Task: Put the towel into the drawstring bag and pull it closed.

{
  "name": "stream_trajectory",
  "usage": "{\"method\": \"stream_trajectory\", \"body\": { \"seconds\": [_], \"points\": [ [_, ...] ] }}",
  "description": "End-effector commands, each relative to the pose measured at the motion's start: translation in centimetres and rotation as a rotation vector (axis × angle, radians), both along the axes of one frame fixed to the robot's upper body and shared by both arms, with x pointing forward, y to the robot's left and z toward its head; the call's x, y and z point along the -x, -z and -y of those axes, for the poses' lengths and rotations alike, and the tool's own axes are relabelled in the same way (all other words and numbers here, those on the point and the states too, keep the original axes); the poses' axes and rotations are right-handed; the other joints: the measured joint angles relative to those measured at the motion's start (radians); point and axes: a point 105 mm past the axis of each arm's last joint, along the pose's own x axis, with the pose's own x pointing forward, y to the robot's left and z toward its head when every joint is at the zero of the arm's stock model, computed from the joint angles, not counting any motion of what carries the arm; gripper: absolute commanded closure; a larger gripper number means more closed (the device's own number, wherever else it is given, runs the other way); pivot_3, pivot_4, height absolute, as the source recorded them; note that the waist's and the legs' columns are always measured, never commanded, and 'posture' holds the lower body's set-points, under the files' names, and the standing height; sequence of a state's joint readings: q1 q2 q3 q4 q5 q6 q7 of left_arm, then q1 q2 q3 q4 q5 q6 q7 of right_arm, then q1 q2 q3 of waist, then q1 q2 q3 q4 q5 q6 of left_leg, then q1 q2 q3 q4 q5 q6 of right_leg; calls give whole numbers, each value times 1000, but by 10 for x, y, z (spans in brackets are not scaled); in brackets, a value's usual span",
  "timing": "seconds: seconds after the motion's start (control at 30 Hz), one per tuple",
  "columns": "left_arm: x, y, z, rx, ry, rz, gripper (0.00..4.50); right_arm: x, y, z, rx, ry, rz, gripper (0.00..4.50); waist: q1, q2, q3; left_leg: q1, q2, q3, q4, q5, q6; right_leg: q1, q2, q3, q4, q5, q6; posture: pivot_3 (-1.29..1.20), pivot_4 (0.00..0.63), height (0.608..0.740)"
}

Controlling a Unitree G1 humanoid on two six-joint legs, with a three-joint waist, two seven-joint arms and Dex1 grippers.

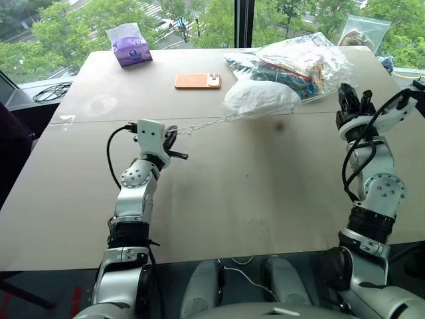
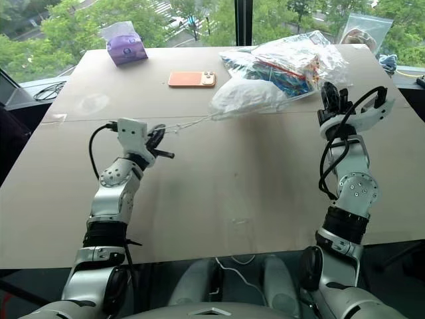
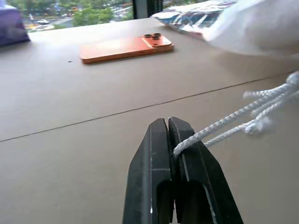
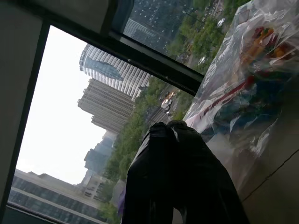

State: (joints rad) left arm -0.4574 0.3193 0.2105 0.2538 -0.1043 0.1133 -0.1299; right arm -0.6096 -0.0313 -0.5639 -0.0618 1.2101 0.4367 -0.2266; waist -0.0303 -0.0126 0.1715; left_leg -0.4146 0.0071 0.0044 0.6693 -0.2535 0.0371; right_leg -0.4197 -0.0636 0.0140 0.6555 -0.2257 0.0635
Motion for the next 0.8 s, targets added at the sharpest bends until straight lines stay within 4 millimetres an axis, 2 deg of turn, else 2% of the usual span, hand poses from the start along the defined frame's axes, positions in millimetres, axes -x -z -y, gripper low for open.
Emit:
{"method": "stream_trajectory", "body": {
  "seconds": [0.03, 0.1, 0.27, 0.4, 0.5, 0.57, 0.63, 0.67, 0.73, 0.8],
  "points": [
    [13, -34, -57, -11, -355, 121, 4467, 5, -8, 42, -192, 167, 39, 4500, 0, 0, 0, 0, 0, 0, 0, 0, 0, 0, 0, 0, 1, 0, 0, 0, 150, 740],
    [16, -39, -67, -13, -421, 138, 4467, 6, -6, 51, -252, 202, 36, 4500, 0, 0, 0, 0, 0, 0, 0, 0, 0, 0, 0, 0, 1, 0, 0, 0, 150, 740],
    [42, -53, -117, -5, -704, 189, 4467, 13, 7, 81, -417, 316, 32, 4500, -2, 0, 0, 0, 0, 1, 0, 0, 0, -1, 0, 0, 1, 0, 0, 0, 150, 740],
    [53, -52, -132, 19, -801, 194, 4467, 19, 17, 96, -492, 377, 21, 4500, -2, 0, 0, 0, 0, 1, 0, 0, 0, -1, 0, 0, 1, 0, 0, 0, 150, 740],
    [49, -50, -129, 45, -786, 193, 4467, 19, 10, 94, -457, 362, 51, 4500, -2, 0, 0, 0, 0, 1, 0, 0, 0, -2, 0, 0, 1, 0, 0, 0, 150, 740],
    [36, -49, -115, 76, -697, 184, 4467, 16, -3, 76, -363, 279, 82, 4500, -1, 0, 0, 0, 0, 1, 0, 0, 0, -2, 0, 0, 1, 0, 0, 0, 150, 740],
    [17, -51, -89, 101, -524, 181, 4467, 11, -15, 43, -165, 141, 89, 4500, 2, 0, 0, -1, 0, 1, 0, 0, 0, -2, 0, 0, 1, 0, 0, 0, 150, 740],
    [7, -52, -70, 105, -405, 173, 4467, 11, -19, 24, -15, 65, 95, 4500, 4, 0, 0, -1, 0, 1, 0, 0, 0, -2, 0, 0, 1, 0, 0, 0, 150, 740],
    [-7, -54, -17, 98, -62, 152, 4467, 15, -14, -25, 326, -146, 90, 4500, 11, 0, 0, -2, -1, 3, 0, 0, 0, -2, -1, 0, 0, 0, 0, 0, 150, 740],
    [-3, -48, 29, 24, 229, 101, 4500, 29, 9, -65, 650, -352, 83, 3871, 11, 0, 0, -1, -1, 4, -1, 0, 0, -2, -1, 1, -2, 0, 0, 0, 150, 740]
  ]
}}
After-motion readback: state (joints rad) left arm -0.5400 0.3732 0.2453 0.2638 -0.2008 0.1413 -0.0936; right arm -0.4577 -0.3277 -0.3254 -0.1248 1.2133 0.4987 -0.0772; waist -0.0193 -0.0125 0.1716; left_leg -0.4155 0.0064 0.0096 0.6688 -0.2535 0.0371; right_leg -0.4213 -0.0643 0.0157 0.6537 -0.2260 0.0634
